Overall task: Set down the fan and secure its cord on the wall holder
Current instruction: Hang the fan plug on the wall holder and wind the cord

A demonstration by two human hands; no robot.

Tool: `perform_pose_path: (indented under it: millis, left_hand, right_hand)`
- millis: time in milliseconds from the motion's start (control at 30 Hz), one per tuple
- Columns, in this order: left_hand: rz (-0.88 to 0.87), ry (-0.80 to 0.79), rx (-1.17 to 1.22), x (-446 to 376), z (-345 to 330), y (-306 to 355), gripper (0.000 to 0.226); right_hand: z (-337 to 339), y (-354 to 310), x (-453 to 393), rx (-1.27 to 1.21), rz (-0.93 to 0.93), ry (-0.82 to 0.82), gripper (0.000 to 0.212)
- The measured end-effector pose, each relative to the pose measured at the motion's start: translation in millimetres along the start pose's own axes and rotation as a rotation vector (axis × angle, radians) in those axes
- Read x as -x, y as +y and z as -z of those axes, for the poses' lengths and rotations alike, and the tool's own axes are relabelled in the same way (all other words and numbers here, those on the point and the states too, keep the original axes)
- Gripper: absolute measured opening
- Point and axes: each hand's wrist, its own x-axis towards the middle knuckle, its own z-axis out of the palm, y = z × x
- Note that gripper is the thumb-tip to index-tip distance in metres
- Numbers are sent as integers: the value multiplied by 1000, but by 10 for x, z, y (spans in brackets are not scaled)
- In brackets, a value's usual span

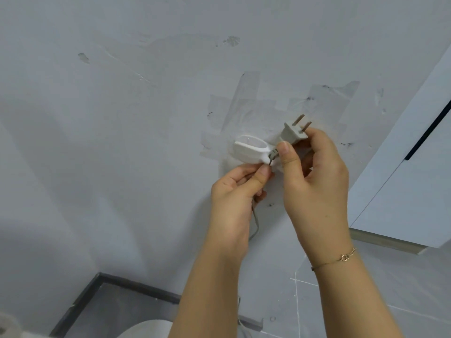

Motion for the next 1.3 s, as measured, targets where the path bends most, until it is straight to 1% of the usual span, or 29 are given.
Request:
perform_pose_path:
  millis: [133, 267, 333, 433, 500, 533, 600, 667, 767, 833, 900, 933, 1000, 1067, 1133, 1200, 1233, 1300]
  left_hand:
    - [18, -33, -41, 3, 17, 12, 8]
    - [90, -162, -62, -9, 130, 51, 9]
    - [147, -210, -67, -4, 235, 61, 11]
    - [265, -228, -64, 20, 423, 73, 22]
    - [312, -241, -152, 51, 557, 122, 24]
    - [309, -257, -214, 66, 613, 162, 23]
    - [235, -272, -397, 83, 671, 259, 19]
    - [101, -193, -595, 73, 645, 363, 24]
    - [-74, -36, -772, 29, 534, 445, 23]
    - [-171, 48, -873, -1, 462, 460, 21]
    - [-228, 114, -952, -25, 416, 476, 21]
    - [-230, 141, -970, -36, 406, 493, 21]
    - [-201, 190, -964, -74, 407, 525, 26]
    - [-131, 217, -909, -114, 427, 551, 34]
    - [-24, 194, -727, -134, 404, 603, 34]
    - [70, 168, -469, -151, 336, 697, 27]
    - [101, 167, -382, -166, 301, 747, 25]
    - [124, 177, -333, -188, 244, 828, 23]
  right_hand:
    - [40, 5, -57, -21, 3, -36, 27]
    - [176, 16, -163, -27, -20, -205, 28]
    - [201, 23, -199, -56, -36, -259, 25]
    - [203, -9, -223, -91, -51, -265, 22]
    - [223, -52, -218, -115, -53, -269, 28]
    - [235, -70, -208, -132, -57, -273, 33]
    - [247, -88, -172, -139, -61, -268, 41]
    - [256, -102, -112, -149, -61, -220, 44]
    - [266, -97, 24, -176, -106, -130, 42]
    - [290, -94, 124, -173, -105, -77, 40]
    - [333, -77, 203, -144, -86, -43, 34]
    - [352, -58, 231, -135, -86, -51, 31]
    - [398, -9, 266, -118, -87, -111, 31]
    - [448, 40, 287, -97, -77, -180, 35]
    - [480, 78, 294, -95, -61, -207, 38]
    - [475, 98, 299, -101, -50, -213, 41]
    - [461, 110, 298, -101, -47, -209, 42]
    - [433, 121, 307, -102, -42, -191, 44]
